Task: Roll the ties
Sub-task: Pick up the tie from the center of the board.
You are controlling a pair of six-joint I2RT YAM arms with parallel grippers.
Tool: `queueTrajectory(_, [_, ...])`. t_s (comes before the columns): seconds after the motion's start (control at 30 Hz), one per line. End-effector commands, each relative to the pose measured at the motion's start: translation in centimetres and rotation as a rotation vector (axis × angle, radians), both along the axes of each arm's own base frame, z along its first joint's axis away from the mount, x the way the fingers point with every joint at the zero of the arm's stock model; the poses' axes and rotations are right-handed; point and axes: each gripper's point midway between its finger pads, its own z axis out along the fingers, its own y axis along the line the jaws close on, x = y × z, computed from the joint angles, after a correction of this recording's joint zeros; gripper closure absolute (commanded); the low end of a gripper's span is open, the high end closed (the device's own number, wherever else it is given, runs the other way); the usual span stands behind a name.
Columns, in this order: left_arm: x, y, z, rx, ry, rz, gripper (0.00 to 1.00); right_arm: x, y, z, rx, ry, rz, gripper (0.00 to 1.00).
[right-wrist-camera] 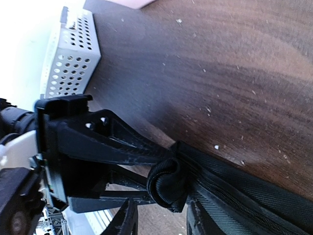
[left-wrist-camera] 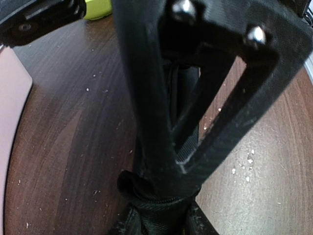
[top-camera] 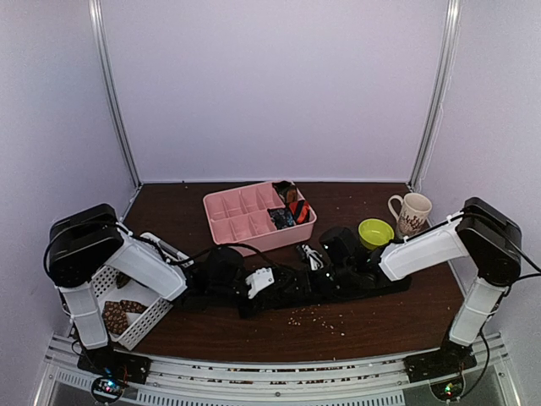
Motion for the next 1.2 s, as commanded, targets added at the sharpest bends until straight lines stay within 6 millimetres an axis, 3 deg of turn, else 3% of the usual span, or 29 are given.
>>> queueTrajectory(0.0, [-0.1, -0.3, -0.7, 0.032, 0.012, -0.013, 0.68, 0.1, 0.8, -0.3, -0.001, 0.0, 0.013, 0.65])
queueTrajectory(0.4, [-0.1, -0.5, -1.5, 0.06, 0.026, -0.029, 0.69, 0.6, 1.2, -1.6, -0.033, 0.004, 0.012, 0.71])
queueTrajectory(0.53, [-0.1, -0.4, -1.3, 0.054, 0.022, -0.026, 0.68, 0.5, 0.7, -3.1, -0.083, 0.017, 0.014, 0.87])
queueTrajectory(0.67, [0.0, 0.2, -0.5, 0.014, 0.012, 0.002, 0.59, 0.0, -0.1, -5.2, -0.119, 0.047, 0.009, 1.0])
queueTrajectory(0.83, [0.0, 1.9, 0.4, -0.064, -0.029, 0.042, 0.46, -0.4, -1.6, -7.3, -0.163, 0.069, -0.01, 1.0])
queueTrajectory(1.03, [0.3, 2.9, 0.8, -0.12, -0.078, 0.09, 0.42, -0.3, -2.9, -8.4, -0.195, 0.076, -0.027, 1.0])
queueTrajectory(1.17, [0.5, 2.5, 0.6, -0.147, -0.078, 0.093, 0.42, -0.3, -3.5, -8.7, -0.212, 0.076, -0.034, 1.0])
